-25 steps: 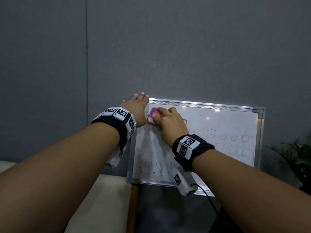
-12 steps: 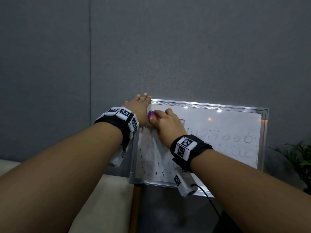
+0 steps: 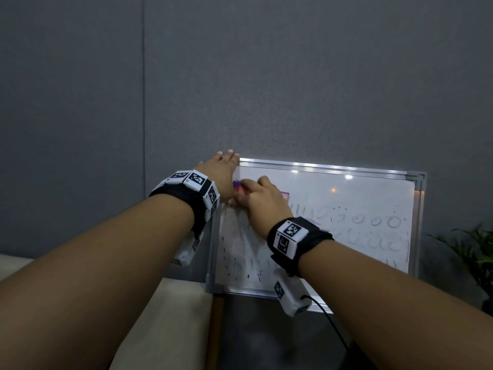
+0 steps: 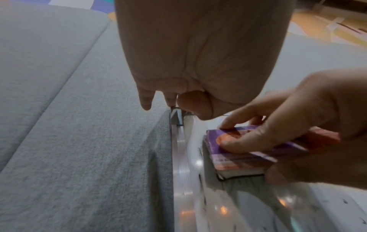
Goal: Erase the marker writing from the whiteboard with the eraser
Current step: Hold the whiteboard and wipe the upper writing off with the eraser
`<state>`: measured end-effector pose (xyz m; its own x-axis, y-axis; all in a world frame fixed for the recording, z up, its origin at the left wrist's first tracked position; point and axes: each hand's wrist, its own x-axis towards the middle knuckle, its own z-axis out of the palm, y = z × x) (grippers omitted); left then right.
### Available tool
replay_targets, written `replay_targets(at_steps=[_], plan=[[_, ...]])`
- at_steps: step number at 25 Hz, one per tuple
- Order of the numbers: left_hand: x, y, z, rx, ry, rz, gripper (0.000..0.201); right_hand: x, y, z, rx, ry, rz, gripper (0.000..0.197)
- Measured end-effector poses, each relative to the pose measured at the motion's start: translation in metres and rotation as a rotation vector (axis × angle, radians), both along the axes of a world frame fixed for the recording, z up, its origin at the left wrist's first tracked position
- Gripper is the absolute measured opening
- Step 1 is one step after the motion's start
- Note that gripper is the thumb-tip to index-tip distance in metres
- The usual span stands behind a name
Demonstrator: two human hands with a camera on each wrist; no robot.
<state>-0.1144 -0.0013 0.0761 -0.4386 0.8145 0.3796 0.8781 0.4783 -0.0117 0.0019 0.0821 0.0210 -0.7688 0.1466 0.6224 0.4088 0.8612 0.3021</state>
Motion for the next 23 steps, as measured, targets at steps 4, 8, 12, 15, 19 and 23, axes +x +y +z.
replay_targets(at_steps=[4,8,12,15,19,23], plan=[[0.005,-0.003,0.002,-0.002,-0.004,0.012,0.085,0.012,0.011,0.001,0.009,0.069,-0.050,0.034],[0.004,-0.002,0.002,-0.016,-0.007,0.021,0.086,0.003,0.010,0.003,-0.007,0.090,0.007,0.031],[0.003,0.000,0.003,-0.038,-0.009,0.021,0.087,0.011,0.002,-0.017,0.033,-0.041,0.017,0.028],[-0.001,0.003,0.003,-0.037,-0.024,0.025,0.088,0.017,0.004,-0.011,0.036,0.042,-0.041,0.029],[-0.005,0.004,0.004,-0.040,-0.023,0.008,0.085,0.004,0.002,-0.008,0.022,0.087,-0.002,0.030],[-0.009,0.007,0.004,-0.054,-0.016,0.010,0.085,-0.003,-0.008,-0.027,-0.036,-0.092,0.053,0.045]])
